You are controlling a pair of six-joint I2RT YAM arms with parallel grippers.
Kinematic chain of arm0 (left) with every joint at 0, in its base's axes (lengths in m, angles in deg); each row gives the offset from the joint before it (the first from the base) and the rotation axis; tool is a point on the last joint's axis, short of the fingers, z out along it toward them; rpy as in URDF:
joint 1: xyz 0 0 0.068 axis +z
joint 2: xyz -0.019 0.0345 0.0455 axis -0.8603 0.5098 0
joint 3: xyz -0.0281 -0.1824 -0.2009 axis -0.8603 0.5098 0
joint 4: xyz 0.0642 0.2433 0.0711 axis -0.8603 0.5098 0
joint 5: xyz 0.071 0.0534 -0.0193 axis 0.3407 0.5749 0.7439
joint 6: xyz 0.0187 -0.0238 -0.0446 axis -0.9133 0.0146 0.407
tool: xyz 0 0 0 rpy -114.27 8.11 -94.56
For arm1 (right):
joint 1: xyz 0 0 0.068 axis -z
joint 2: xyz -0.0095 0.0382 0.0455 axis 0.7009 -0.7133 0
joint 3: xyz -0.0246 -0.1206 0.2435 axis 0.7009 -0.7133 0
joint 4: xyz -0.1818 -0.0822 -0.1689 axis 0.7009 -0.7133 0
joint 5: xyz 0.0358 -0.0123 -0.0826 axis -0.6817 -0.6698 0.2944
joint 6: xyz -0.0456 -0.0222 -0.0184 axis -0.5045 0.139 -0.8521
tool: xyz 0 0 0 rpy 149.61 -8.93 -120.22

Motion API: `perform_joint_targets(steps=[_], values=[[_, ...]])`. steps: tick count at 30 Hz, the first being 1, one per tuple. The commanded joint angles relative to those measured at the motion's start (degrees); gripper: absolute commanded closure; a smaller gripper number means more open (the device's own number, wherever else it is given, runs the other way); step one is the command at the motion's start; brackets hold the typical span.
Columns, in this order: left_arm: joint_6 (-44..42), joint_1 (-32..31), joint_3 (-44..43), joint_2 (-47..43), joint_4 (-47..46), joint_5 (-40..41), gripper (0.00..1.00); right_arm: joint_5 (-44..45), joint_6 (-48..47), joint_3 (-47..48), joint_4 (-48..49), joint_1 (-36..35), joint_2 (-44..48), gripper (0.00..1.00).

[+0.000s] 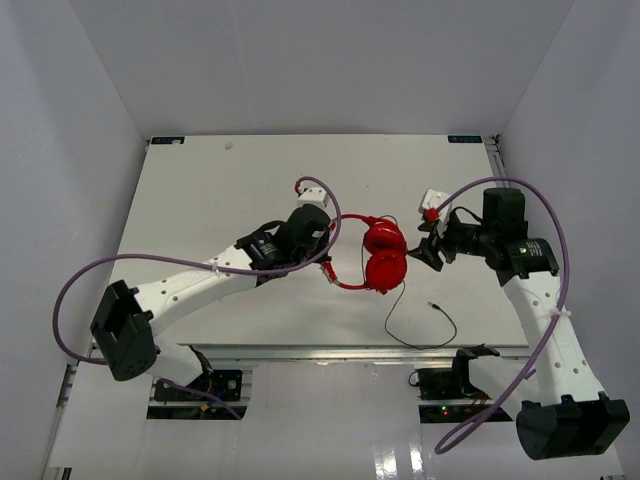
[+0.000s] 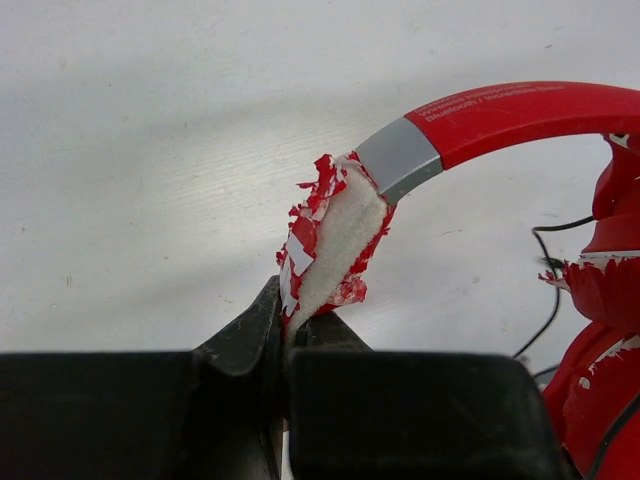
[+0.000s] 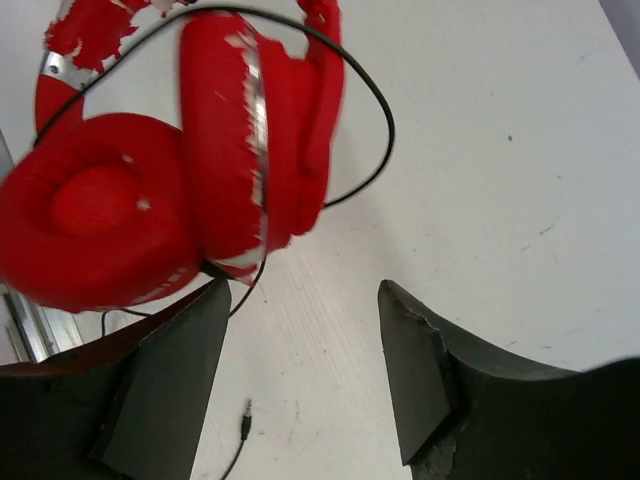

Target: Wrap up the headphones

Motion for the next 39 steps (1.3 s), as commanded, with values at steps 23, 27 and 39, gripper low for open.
perform_joint_targets(steps=[23,27,39], values=[[6.74,1.29,-10.58,-9.49,2.59,-2.1,1.0,-25.28,45.39,-22.79,41.73,9.97,-1.2,0.1],[8.23,1.26,-11.0,-10.13,2.53,-1.51,1.0,-26.23,51.86,-25.71,48.53,9.62,-1.55,0.09],[10.33,1.29,-17.75,-8.52,1.42,-2.11,1.0,-15.39,65.88,-33.68,74.77,3.37,-2.66,0.1]])
